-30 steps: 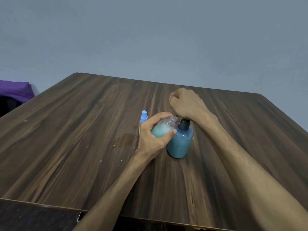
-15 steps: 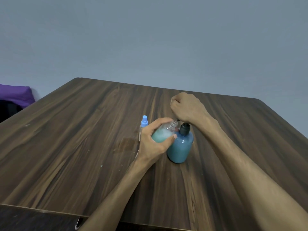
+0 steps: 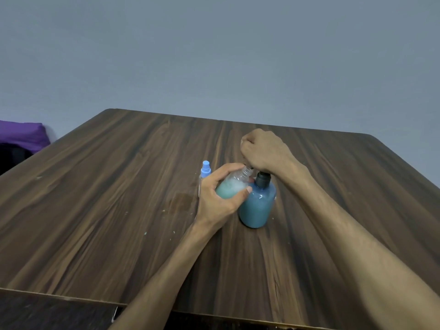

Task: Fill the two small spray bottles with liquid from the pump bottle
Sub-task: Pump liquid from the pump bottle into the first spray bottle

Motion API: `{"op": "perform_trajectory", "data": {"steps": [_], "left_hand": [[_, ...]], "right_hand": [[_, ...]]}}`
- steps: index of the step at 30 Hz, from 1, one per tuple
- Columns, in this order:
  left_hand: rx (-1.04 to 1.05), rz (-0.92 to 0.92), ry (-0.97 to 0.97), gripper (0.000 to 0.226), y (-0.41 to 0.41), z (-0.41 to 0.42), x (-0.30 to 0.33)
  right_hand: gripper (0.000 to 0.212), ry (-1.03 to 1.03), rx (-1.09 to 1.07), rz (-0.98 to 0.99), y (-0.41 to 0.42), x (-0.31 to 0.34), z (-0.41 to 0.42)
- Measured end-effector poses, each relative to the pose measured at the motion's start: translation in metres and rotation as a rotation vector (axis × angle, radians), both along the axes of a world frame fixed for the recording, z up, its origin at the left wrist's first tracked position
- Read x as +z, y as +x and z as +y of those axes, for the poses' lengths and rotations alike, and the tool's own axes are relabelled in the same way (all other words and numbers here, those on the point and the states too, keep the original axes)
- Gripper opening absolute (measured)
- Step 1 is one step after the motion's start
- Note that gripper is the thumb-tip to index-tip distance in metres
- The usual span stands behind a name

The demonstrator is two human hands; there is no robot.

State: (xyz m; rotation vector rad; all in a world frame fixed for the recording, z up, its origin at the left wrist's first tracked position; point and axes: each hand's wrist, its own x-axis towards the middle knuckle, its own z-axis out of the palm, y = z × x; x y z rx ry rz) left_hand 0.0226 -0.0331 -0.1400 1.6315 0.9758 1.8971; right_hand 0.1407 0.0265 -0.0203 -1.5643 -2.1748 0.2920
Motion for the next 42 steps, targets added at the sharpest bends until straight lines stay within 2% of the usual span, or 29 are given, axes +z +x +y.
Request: {"op": "perform_trajectory", "data": {"steps": [5, 9, 12, 16, 19, 23, 26, 31, 36, 40, 42], "left_hand": [[0.008, 0.011, -0.015, 0.038, 0.0009, 0.0004, 0.0007], [-0.012, 0.008, 0.001, 0.038, 0.0007, 0.0008, -0.0011], [0.0, 0.007, -0.008, 0.038, 0.0012, 0.0001, 0.0021], [-0.016, 0.007, 0.01, 0.038, 0.0012, -0.0006, 0.0007], [-0.005, -0.003, -0.011, 0.039, 0.0009, 0.0004, 0.0007], [-0.027, 0.015, 0.019, 0.038, 0.0011, -0.0015, 0.001], [-0.014, 0.004, 0.005, 0.038, 0.0015, -0.0014, 0.0029], [-0.043, -0.004, 0.014, 0.038, 0.0011, -0.0011, 0.0001], [-0.014, -0.009, -0.007, 0.04, 0.0021, -0.0019, 0.0025], [-0.037, -0.009, 0.02, 0.042, 0.0026, -0.0033, 0.0041], [-0.032, -0.006, 0.011, 0.041, 0.0031, -0.0026, 0.0046]], "right_hand": [[0.028, -0.039, 0.008, 0.0, -0.0012, -0.001, 0.0007], [0.03, 0.028, -0.01, 0.034, 0.0025, 0.002, -0.0007], [0.031, -0.026, -0.006, -0.028, -0.0026, 0.0001, -0.0021], [0.027, 0.035, -0.021, 0.009, 0.0012, 0.0018, -0.0017], [0.027, -0.037, -0.003, -0.051, -0.0033, 0.0005, -0.0025], [0.024, 0.008, 0.003, 0.049, 0.0027, 0.0025, 0.0013], [0.025, -0.052, 0.007, 0.008, 0.0003, -0.0013, 0.0004], [0.023, 0.014, 0.015, 0.062, 0.0038, 0.0055, 0.0019], [0.025, -0.032, -0.013, -0.034, -0.002, -0.0004, -0.0015], [0.024, 0.046, 0.0, 0.041, 0.0021, 0.0054, 0.0], [0.025, 0.015, -0.015, 0.008, 0.0003, 0.0012, -0.0017]]}}
